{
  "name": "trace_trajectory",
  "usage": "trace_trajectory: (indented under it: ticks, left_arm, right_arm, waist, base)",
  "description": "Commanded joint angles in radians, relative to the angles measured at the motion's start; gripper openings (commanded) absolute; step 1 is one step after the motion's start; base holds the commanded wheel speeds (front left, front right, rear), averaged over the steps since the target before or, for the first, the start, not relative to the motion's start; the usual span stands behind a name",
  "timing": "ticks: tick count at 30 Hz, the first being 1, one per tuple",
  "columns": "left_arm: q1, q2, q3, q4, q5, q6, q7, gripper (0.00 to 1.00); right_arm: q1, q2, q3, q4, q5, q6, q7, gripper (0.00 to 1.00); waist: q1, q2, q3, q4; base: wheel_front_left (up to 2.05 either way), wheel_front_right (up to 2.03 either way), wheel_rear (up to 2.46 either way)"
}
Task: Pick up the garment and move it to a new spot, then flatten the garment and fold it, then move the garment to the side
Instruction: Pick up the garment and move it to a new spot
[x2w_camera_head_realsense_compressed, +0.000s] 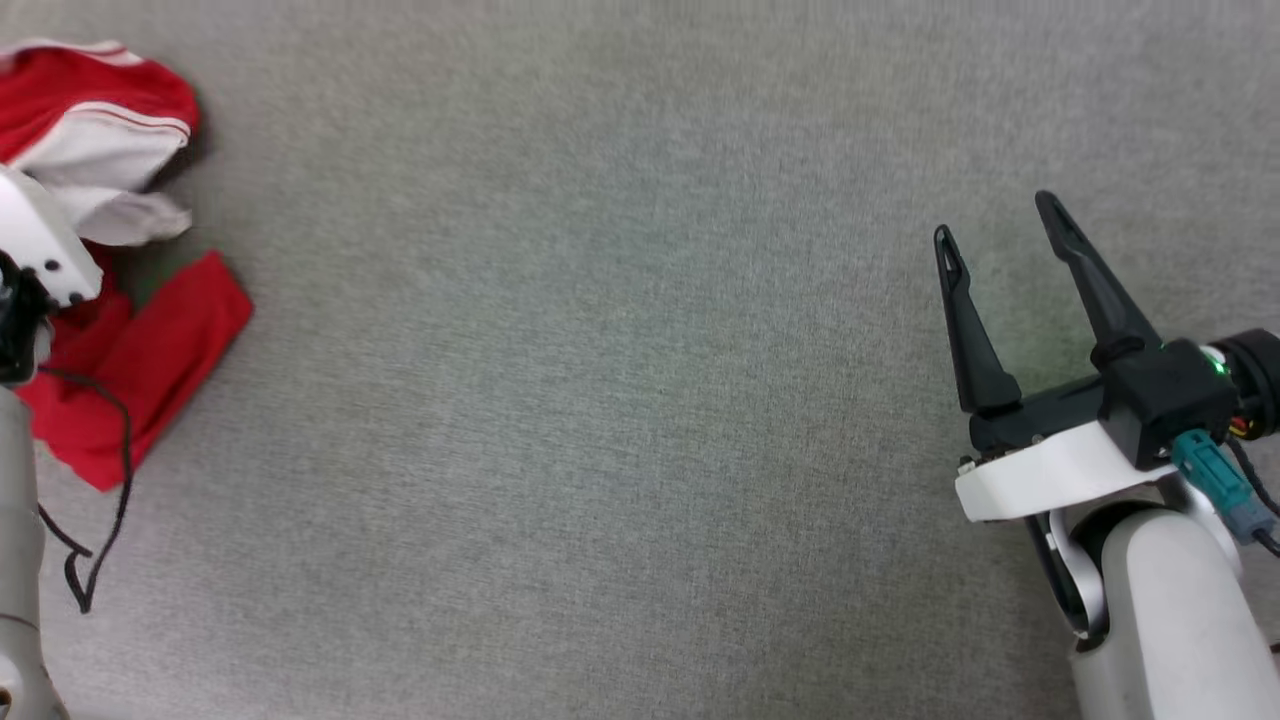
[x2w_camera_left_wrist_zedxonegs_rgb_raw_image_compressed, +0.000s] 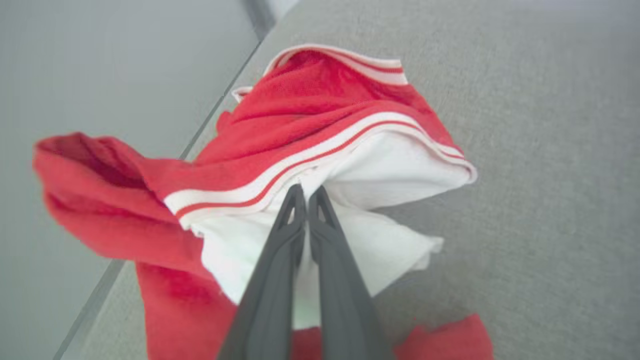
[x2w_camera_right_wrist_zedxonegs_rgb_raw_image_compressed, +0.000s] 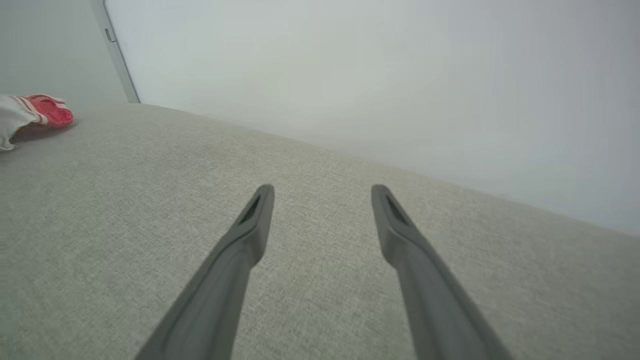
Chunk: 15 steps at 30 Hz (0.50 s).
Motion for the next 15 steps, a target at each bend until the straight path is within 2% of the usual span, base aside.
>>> trace_trajectory:
  ticks: [1,9,15]
  left_arm:
    - [-0.013,0.005,-0.005,-0.014,0.014,0.013,-0.057,0.0]
    - [-0.045,-0.002,-0.043,-0.057,0.069,0.031,-0.3,0.0]
    - [-0.048,-0.041,-0.077,-0.097,0.086,0.028,-0.406,0.0]
  right_arm:
    - [0.02,0.003,-0.006,0.009,0.011,-0.001,-0.006,1.0]
    - [0.087,0.012,-0.031,0.033,0.033,-0.001,-0.018,1.0]
    - [0.155,0.014,-0.053,0.041,0.074,-0.001,-0.014,1.0]
  waist:
    - [-0.0001,-0.0001,-0.058,0.008]
    - [-0.0001,-0.0001,-0.219,0.002]
    - [-0.0001,-0.0001,-0.333,-0.03]
  base:
    - [0.0,0.0,0.0]
    - [0.0,0.0,0.0]
    - [0.0,0.0,0.0]
